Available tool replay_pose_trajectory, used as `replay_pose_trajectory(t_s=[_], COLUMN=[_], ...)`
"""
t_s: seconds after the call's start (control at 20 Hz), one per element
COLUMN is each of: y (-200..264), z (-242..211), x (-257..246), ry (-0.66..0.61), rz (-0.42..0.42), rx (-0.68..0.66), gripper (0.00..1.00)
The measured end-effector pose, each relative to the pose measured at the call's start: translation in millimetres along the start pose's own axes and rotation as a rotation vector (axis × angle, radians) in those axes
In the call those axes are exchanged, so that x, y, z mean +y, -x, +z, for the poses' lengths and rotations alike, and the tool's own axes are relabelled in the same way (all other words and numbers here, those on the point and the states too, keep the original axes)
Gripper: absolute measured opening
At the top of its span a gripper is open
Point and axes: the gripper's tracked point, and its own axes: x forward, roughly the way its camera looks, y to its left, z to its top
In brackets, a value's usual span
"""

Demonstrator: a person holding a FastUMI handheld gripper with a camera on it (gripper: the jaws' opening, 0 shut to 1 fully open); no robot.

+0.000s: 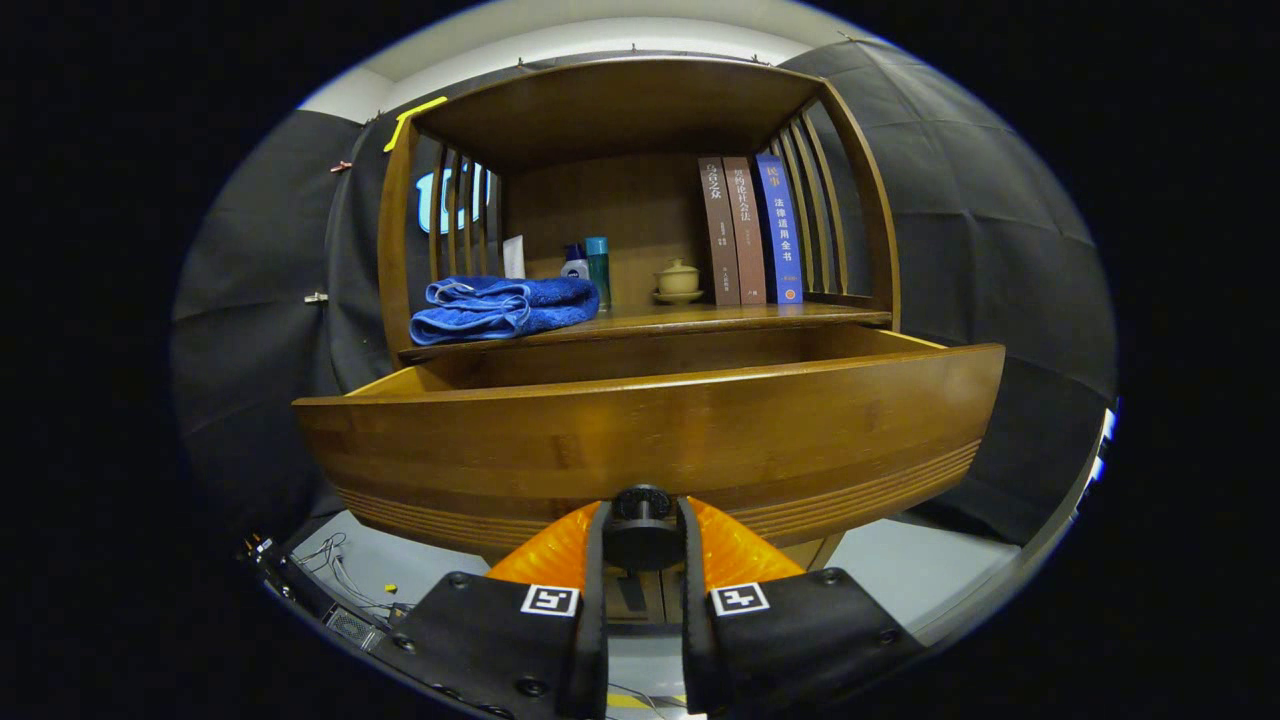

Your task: Pull open the drawer, take out the items inside it, and place them on the countertop above the cabinet.

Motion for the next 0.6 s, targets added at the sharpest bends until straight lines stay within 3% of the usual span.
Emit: replay_pose_trajectory(t_s=[0.45, 0.5, 0.6], y=[19.0, 19.4, 23.3], z=[-10.9, -12.8, -22.8], x=[0.4, 1.5, 1.2], ry=[0.005, 0.010, 0.004], rz=[-0.007, 0.000, 0.001], rx=[0.028, 0.035, 0.075], gripper=[0.36, 0.41, 0.65])
